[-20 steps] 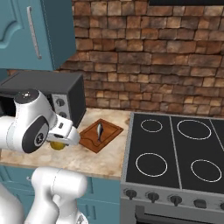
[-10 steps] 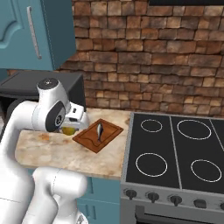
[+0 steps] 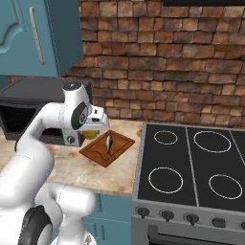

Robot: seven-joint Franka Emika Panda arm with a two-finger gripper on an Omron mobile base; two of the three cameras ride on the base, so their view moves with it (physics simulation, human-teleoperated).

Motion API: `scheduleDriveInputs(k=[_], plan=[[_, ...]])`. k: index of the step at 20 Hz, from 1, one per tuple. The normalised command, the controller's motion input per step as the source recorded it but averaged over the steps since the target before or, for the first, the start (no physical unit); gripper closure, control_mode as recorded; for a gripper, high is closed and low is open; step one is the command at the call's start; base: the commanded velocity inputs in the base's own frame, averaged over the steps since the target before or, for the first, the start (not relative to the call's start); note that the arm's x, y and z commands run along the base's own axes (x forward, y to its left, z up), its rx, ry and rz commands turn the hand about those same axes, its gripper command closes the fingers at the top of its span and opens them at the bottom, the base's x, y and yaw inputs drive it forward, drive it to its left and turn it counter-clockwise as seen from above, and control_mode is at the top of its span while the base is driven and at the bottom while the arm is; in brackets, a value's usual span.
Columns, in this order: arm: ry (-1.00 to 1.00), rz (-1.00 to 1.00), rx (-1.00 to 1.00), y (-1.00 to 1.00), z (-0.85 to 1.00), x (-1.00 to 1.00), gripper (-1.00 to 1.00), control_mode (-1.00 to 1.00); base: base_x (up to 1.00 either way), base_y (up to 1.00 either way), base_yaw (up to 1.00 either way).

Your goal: Retrieve a lemon from the fridge and place it on the cutting board with the fish.

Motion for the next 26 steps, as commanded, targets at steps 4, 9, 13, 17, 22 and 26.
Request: scheduleDriveInputs(k=[4,9,13,17,22,26], plan=[[0.13,-0.02,0.00,-0.48,-0.55,0.50,1.00,-1.00,0.00,0.00,0.00],[0.19,-0.07,0.00,-0.49,-0.47,0.60,1.00,-1.00,0.00,0.00,0.00],[0.12,0.00,0.04,-0.27,-0.05,0.66,1.00,-1.00,0.00,0.00,0.00],[0.00,0.05,0.00,0.00,-0.01,0.37,1.00,-1.00,0.00,0.00,0.00],[0.00,0.04,0.00,0.00,-0.14,0.47,1.00,-1.00,0.00,0.00,0.00],[0.00,0.08,0.00,0.00,-0.28,0.25,1.00,-1.00,0.00,0.00,0.00]])
